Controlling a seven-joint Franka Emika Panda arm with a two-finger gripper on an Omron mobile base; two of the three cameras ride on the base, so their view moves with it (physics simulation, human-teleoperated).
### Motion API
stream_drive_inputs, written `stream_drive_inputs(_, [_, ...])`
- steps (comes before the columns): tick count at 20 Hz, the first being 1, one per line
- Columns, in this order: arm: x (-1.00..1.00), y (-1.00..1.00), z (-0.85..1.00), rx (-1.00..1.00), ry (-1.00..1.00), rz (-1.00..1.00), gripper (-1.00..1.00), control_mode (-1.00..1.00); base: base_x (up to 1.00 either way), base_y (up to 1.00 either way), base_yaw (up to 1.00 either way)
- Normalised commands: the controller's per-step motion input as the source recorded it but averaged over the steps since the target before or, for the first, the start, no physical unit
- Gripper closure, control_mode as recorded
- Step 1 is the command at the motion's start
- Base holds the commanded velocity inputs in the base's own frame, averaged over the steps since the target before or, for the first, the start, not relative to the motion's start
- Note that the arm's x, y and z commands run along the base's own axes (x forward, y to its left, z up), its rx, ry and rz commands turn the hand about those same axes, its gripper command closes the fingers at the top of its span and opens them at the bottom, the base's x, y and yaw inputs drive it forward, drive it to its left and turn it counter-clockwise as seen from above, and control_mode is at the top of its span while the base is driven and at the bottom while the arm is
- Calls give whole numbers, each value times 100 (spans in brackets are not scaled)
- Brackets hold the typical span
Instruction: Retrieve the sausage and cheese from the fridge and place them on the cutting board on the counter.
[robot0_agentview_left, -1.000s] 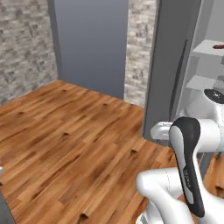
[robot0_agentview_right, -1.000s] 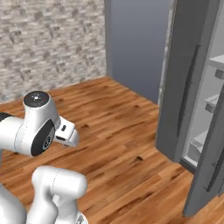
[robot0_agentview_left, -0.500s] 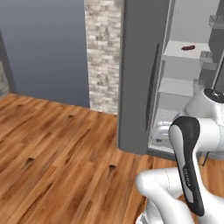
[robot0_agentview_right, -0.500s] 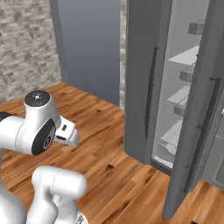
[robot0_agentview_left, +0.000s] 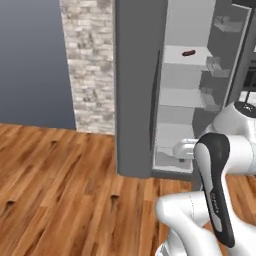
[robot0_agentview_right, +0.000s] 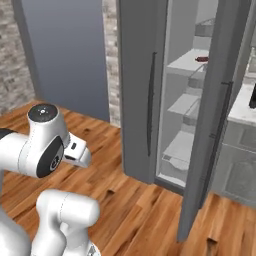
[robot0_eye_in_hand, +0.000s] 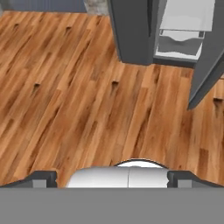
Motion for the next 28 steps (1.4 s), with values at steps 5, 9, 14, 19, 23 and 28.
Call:
stream_drive_inputs(5, [0,0,0,0,0,0,-100,100,29,27,-27])
stream_drive_inputs(9, [0,0,0,0,0,0,-100,100,68,19,-29])
stream_drive_inputs(14, [0,0,0,0,0,0,-100,100,92,2,-37])
stream_drive_inputs(19, [0,0,0,0,0,0,-100,100,85,7,-23])
stream_drive_inputs(23, [0,0,0,0,0,0,-100,100,31,16,-7])
stream_drive_inputs(28, [0,0,0,0,0,0,-100,100,43,8,-12])
